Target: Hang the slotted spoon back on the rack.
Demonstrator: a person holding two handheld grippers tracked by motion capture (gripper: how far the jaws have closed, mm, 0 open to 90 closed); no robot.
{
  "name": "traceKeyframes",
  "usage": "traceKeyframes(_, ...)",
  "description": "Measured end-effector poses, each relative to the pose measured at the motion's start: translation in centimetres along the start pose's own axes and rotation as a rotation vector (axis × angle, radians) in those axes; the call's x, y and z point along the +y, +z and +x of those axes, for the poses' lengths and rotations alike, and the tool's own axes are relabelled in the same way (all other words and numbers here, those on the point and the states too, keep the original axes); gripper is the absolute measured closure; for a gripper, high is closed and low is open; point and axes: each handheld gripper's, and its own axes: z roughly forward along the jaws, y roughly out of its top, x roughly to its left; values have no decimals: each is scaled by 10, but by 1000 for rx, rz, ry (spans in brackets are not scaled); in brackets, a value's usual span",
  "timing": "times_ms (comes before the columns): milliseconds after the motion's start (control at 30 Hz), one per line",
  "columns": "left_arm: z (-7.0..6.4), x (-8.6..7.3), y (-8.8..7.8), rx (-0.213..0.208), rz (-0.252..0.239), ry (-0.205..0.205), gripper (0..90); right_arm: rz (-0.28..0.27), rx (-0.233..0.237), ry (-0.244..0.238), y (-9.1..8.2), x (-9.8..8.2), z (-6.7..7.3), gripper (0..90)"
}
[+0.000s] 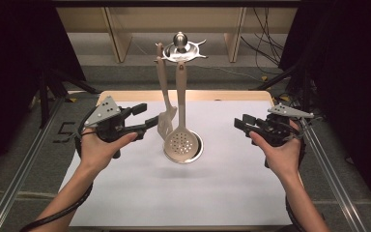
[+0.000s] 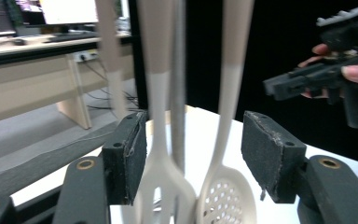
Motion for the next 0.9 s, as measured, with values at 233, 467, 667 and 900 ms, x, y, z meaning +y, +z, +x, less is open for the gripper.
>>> traceKeyframes(233,16,-17,-16,84,1,0,399,-11,-15,-17,-2,1,-1,558)
traceKeyframes(467,29,-31,-29,141,-9,-16,397,-7,-9,-8,-1,0,0,557)
traceKeyframes(667,38,-46,-37,187,2,-27,397,-4,-12,6,0,-2,0,556)
traceKeyframes(900,48,-70,-45,239,31,-63,397,2,-1,-5,3,-3,-1,556)
